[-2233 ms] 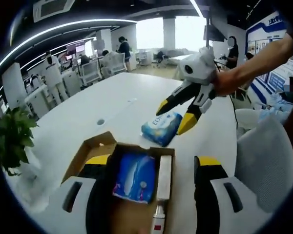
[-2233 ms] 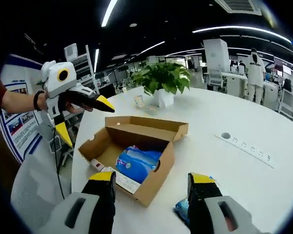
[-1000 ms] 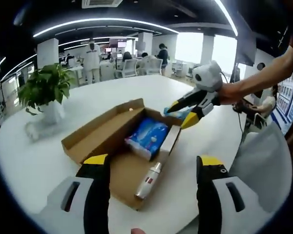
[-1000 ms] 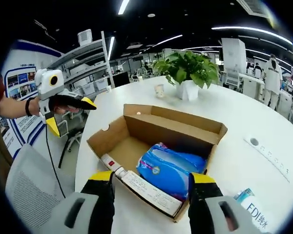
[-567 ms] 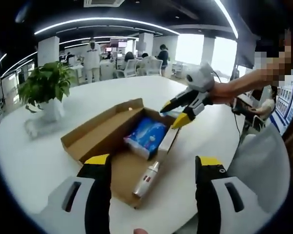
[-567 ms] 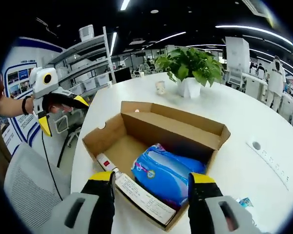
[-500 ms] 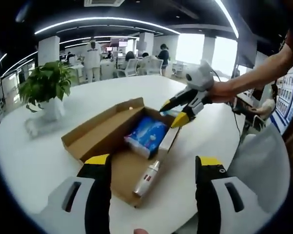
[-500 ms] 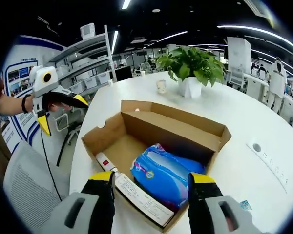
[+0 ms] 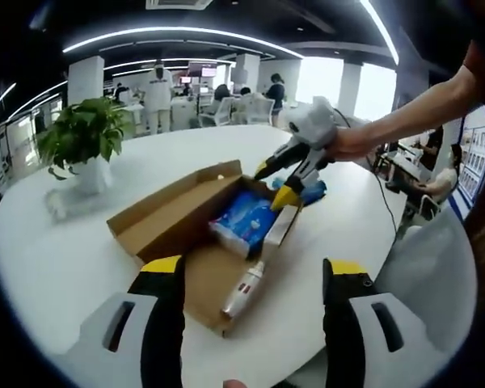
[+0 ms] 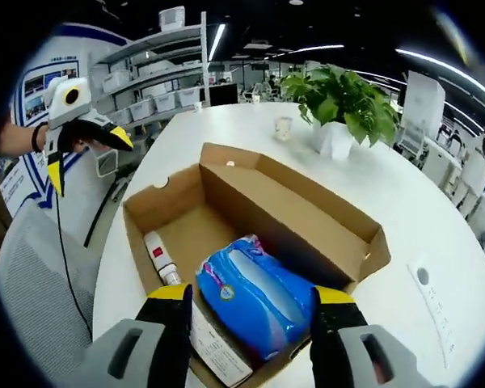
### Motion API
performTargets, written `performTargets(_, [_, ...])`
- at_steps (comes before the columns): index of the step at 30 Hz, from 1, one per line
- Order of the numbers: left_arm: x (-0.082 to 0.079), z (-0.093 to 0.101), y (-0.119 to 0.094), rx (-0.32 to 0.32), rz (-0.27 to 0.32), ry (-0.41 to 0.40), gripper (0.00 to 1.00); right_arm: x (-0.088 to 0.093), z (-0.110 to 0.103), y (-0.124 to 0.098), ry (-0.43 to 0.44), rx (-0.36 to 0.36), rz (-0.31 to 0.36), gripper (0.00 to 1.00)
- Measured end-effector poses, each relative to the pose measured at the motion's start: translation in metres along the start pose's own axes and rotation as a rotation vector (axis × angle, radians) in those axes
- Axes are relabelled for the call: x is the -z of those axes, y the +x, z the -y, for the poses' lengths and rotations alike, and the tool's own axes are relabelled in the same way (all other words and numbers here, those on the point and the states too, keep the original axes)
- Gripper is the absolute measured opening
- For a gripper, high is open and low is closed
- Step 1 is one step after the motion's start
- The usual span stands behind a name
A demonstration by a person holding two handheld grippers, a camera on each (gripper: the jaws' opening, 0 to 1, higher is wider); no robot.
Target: Operate the shoe box by opening the lid, removing the specified soft item, and placing it in the target area until the item is outside and the box remains undamaged.
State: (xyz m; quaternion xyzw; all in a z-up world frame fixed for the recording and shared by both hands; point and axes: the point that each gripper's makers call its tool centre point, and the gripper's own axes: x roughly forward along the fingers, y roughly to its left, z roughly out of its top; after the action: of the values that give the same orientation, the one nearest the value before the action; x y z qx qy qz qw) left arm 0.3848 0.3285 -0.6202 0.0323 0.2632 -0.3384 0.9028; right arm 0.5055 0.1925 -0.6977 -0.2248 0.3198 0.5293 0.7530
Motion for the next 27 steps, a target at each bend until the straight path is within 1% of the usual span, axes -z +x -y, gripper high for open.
performTargets(5, [-0.001,-0.003,-0.004,-0.008,0.012,-0.013,0.69,-0.002,-0.003,0.009,-0.063,-0.026,-0.044,0.57])
performTargets(9, [0.0,-0.004,-0.008,-0.011,0.011,-0.014,0.69,-0.007,-0.005,0.016,-0.078,-0.046,-0.056,0.58])
performTargets(13, [0.001,-0.006,-0.012,-0.015,0.012,-0.018,0.69,-0.001,-0.009,0.024,-0.158,-0.078,-0.116,0.58])
performTargets(23, [0.001,-0.007,-0.019,-0.022,0.019,-0.022,0.69,0.006,-0.007,0.036,-0.262,-0.112,-0.198,0.61])
performTargets(25, [0.002,-0.007,-0.021,-0.024,0.02,-0.024,0.69,0.009,-0.006,0.038,-0.302,-0.117,-0.224,0.62])
performTargets(27, [0.002,-0.007,-0.021,-0.024,0.02,-0.024,0.69,0.011,-0.006,0.04,-0.323,-0.124,-0.237,0.64])
